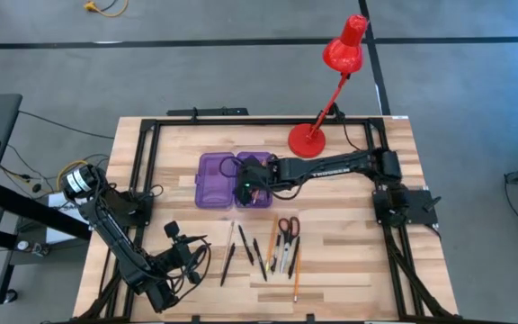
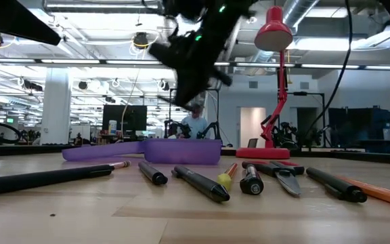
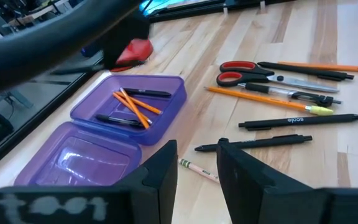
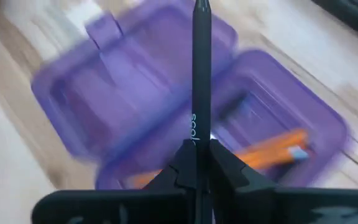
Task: Pick & place school supplies into a supply box
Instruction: Put the black pen into the violet supply box
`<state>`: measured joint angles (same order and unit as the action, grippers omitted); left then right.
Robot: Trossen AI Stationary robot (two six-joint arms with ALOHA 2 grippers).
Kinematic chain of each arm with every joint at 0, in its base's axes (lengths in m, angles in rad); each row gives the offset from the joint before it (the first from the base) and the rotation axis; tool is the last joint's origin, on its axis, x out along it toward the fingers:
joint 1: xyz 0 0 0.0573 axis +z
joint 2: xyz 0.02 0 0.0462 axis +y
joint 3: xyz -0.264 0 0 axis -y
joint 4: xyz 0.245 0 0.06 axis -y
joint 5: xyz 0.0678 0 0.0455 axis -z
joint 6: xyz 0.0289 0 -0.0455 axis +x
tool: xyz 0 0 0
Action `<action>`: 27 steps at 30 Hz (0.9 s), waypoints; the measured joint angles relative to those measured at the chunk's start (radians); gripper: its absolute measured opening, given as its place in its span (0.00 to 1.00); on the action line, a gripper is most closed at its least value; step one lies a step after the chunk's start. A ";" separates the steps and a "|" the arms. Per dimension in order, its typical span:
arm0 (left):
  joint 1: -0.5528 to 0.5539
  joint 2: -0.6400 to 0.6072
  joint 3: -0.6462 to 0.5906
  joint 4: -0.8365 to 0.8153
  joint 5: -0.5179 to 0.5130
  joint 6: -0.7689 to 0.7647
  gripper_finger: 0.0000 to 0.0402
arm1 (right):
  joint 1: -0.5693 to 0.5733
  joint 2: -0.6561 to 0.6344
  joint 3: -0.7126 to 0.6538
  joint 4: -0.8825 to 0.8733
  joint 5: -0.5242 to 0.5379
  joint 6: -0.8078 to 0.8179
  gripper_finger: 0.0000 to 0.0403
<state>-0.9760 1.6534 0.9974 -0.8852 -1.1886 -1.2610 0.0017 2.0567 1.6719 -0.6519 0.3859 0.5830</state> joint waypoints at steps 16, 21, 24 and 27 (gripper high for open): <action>0.000 0.000 0.000 -0.015 0.013 0.005 0.25 | -0.023 0.075 -0.004 -0.003 -0.019 0.098 0.16; 0.000 0.000 0.000 -0.014 0.016 0.002 0.25 | -0.022 0.069 -0.003 -0.010 -0.019 0.098 0.28; 0.000 0.000 0.000 -0.014 0.031 -0.005 0.25 | -0.012 0.069 -0.004 -0.013 -0.016 0.081 0.35; 0.003 0.000 0.000 -0.013 0.068 -0.017 0.25 | 0.027 0.059 -0.003 -0.025 0.034 0.037 0.40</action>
<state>-0.9729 1.6539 0.9977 -0.8986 -1.1211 -1.2775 0.0291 2.1161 1.6688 -0.6772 0.4203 0.6199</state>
